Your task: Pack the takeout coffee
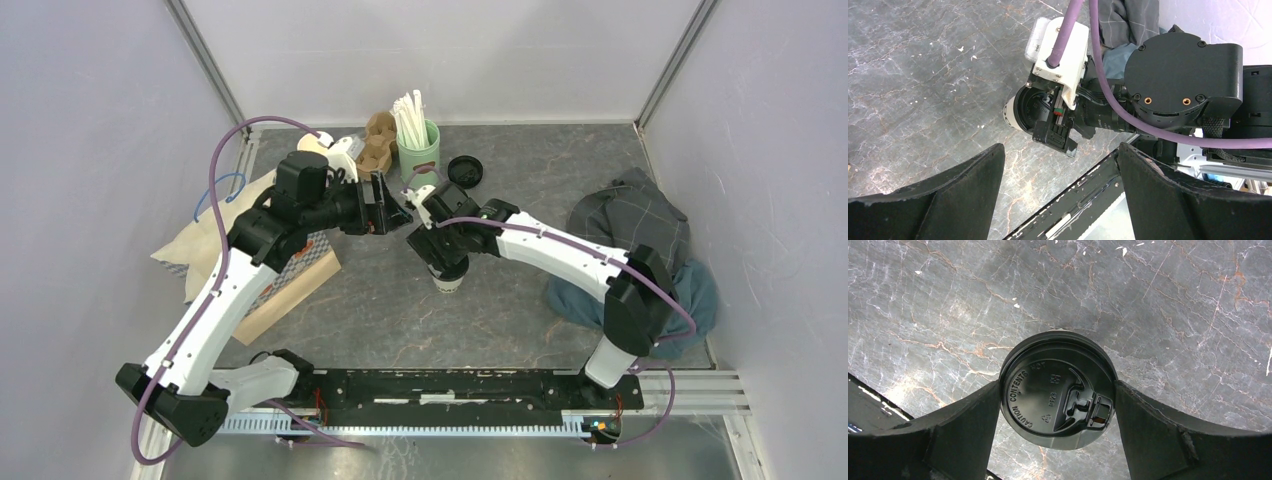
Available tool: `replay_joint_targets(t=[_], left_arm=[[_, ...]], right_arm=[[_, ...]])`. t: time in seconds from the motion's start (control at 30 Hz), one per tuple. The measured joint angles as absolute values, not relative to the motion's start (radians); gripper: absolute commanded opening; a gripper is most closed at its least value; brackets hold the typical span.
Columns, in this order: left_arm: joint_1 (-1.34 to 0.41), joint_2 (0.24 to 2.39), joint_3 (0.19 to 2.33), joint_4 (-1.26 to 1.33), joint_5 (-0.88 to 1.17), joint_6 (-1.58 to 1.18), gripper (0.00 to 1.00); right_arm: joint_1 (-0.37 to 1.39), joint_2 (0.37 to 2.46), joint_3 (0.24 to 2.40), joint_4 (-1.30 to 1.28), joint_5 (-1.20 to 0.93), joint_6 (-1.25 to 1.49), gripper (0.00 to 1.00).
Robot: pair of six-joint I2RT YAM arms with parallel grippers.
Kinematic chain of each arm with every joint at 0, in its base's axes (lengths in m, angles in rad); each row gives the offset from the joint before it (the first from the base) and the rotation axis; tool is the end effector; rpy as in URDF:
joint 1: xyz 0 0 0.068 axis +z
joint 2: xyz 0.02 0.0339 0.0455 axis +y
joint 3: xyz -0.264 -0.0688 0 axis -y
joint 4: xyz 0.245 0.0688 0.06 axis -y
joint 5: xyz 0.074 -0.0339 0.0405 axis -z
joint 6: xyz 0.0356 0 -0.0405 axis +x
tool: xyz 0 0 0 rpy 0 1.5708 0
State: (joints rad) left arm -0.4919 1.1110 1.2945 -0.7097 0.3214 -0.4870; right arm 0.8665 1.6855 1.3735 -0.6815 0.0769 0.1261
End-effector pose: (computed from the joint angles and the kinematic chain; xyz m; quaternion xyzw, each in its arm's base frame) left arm 0.1939 -0.1166 0.3996 0.0819 0.8553 -0.3539 0.3694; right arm 0.2362 0.2738 0.2659 -0.3364 0.8970 0.1030 0.2677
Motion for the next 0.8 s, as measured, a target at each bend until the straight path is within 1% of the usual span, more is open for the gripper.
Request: replay_joint_targets(t=[0.23, 0.4, 0.6, 0.8], left_arm=[[-0.492, 1.125, 1.295, -0.71, 0.324, -0.487, 0.9], [-0.492, 1.129, 1.295, -0.71, 0.334, -0.487, 0.9], [-0.492, 1.134, 1.297, -0.711, 0.346, -0.487, 0.9], [-0.492, 1.14, 1.305, -0.712, 0.351, -0.487, 0.9]], right_arm=[[0.85, 1.691, 1.385, -0.695, 0.08, 0.14, 0.86], [0.788, 1.679, 1.364, -0.664, 0.095, 0.15, 0.86], [0.649, 1.643, 1.306, -0.603, 0.113, 0.151, 0.86], [0.441, 1.63, 1.264, -0.525, 0.127, 0.143, 0.86]])
